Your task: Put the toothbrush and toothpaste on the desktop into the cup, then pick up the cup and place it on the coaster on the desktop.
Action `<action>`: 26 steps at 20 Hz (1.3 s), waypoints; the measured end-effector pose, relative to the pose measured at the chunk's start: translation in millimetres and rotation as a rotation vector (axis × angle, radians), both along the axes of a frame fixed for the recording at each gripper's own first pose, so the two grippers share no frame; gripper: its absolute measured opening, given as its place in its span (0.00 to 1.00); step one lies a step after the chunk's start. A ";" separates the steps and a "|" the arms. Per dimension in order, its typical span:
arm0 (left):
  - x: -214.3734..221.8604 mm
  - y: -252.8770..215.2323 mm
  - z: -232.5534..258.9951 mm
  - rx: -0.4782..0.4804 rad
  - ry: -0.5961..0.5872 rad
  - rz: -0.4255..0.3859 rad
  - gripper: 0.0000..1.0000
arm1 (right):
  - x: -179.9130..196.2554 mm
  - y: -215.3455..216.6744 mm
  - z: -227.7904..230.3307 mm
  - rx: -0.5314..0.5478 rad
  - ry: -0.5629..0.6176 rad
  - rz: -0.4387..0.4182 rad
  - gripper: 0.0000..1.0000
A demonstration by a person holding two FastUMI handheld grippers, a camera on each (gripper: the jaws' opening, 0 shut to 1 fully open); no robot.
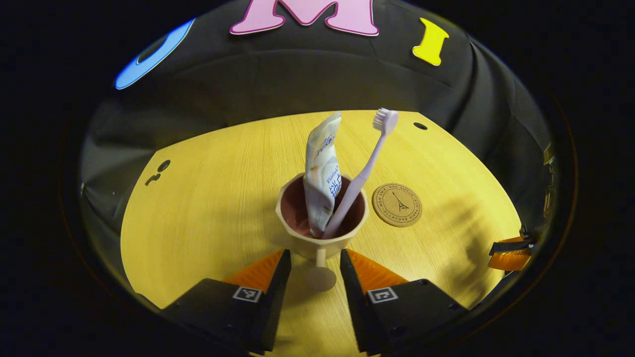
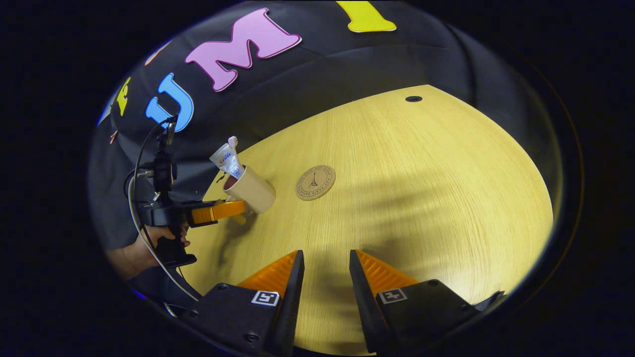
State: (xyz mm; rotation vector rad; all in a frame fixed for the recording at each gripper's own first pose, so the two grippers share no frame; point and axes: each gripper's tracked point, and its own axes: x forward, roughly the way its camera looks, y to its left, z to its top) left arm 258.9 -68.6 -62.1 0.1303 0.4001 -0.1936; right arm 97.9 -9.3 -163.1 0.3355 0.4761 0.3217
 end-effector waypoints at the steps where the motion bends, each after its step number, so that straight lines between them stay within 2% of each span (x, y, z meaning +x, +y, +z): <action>1: 1.0 0.4 -4.9 0.019 0.014 0.007 0.46 | -1.3 -0.8 -1.1 0.001 0.002 -0.001 0.57; 3: -0.9 0.3 -4.3 0.021 0.011 0.004 0.29 | -2.7 -2.3 -2.7 0.004 0.004 -0.002 0.57; 7: -0.7 0.1 -5.1 -0.001 0.002 0.007 0.23 | -6.5 -1.1 -5.8 0.006 0.007 0.000 0.57; 11: -2.8 -0.5 -1.4 0.020 -0.033 0.017 0.22 | -9.3 -3.0 -7.5 0.001 0.001 0.002 0.57; 20: -13.1 -30.7 37.6 -0.031 -0.111 -0.027 0.21 | -6.9 -10.5 -1.7 0.023 -0.011 -0.010 0.57; 23: -10.1 -39.9 39.1 0.019 -0.120 -0.045 0.20 | -8.6 -15.1 -2.6 0.022 -0.015 -0.016 0.57; 26: -13.8 -42.7 34.0 0.009 -0.121 -0.061 0.18 | -7.8 -17.4 2.2 0.034 -0.029 -0.019 0.57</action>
